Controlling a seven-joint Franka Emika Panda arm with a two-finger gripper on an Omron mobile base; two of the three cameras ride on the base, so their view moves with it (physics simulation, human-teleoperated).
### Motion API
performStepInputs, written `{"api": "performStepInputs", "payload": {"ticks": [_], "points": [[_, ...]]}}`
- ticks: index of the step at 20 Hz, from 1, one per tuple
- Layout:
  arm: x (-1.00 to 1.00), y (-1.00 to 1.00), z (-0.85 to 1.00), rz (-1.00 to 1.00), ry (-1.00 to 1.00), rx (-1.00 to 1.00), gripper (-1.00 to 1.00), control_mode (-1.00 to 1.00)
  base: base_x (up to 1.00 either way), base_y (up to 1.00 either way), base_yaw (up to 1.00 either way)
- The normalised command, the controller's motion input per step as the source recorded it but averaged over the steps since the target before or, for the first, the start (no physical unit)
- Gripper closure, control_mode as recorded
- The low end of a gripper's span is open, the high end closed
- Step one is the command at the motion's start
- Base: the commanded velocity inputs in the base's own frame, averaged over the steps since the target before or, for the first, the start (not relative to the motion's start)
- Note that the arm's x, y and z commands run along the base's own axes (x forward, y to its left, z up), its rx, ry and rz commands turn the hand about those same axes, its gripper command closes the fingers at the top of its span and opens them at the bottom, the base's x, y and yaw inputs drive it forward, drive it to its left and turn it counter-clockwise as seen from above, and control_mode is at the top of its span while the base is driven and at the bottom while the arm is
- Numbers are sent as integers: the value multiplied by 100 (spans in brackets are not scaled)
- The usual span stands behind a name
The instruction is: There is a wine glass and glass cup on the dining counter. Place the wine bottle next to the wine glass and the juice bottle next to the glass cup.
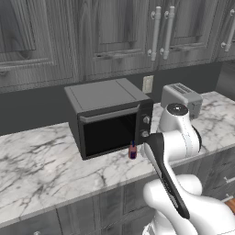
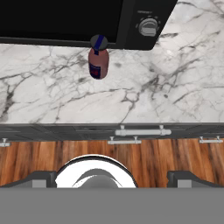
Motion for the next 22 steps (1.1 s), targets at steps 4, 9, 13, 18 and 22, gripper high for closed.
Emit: {"api": "performStepInputs", "payload": {"ticks": [4, 9, 13, 18, 22], "points": [[0, 0, 0, 0, 0, 0, -100, 100, 2, 3, 0], [22, 16, 4, -5, 8, -1, -100, -100, 0, 0, 0], [25, 37, 11, -4, 12, 0, -100, -100, 0, 0, 0], [23, 27, 15, 0, 17, 0, -100, -100, 0, 0, 0], [22, 4, 9, 0, 16, 0, -100, -100, 0, 0, 0]]}}
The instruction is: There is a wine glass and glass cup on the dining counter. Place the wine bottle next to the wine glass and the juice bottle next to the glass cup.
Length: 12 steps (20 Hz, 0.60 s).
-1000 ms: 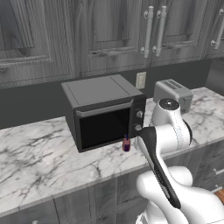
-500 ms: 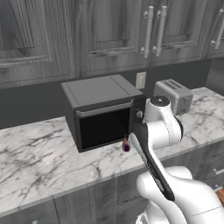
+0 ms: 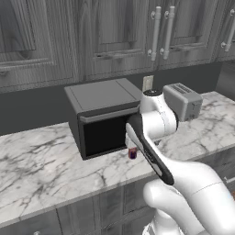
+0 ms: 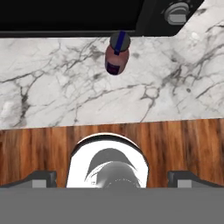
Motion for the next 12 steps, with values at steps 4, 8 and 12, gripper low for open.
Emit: {"api": "performStepInputs", "payload": {"ticks": [4, 8, 12], "points": [[22, -5, 0, 0, 6, 0, -100, -100, 0, 0, 0], [12, -5, -3, 0, 3, 0, -100, -100, 0, 0, 0], [1, -1, -19, 0, 0, 0, -100, -100, 0, 0, 0]]}}
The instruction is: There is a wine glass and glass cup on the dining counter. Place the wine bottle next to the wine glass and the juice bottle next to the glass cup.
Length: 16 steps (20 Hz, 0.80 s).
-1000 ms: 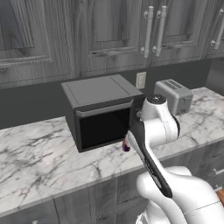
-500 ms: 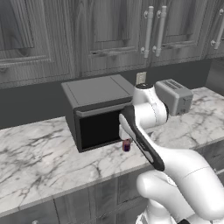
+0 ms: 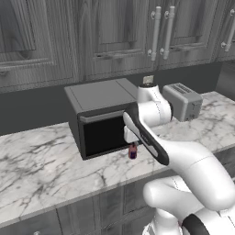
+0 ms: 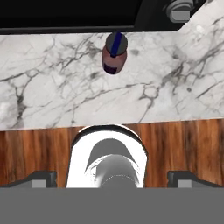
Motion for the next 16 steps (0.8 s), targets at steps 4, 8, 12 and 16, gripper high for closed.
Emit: {"api": "performStepInputs", "payload": {"ticks": [4, 8, 12, 16], "points": [[5, -3, -20, 0, 0, 1, -100, -100, 0, 0, 0], [1, -4, -22, 0, 0, 3, -100, -100, 0, 0, 0], [7, -7, -19, 0, -1, 4, -100, -100, 0, 0, 0], [10, -1, -11, 0, -3, 7, -100, -100, 0, 0, 0]]}}
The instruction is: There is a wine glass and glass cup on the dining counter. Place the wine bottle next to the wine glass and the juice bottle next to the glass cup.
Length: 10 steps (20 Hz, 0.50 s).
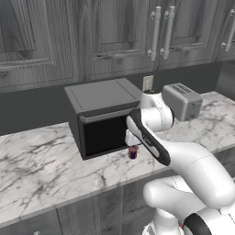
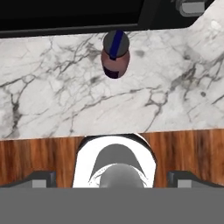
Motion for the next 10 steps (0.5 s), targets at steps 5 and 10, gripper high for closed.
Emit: {"api": "performStepInputs", "payload": {"ticks": [5, 10], "points": [[3, 0, -5, 0, -7, 5, -100, -100, 0, 0, 0], [7, 3, -5, 0, -10, 1, -100, -100, 0, 0, 0]]}}
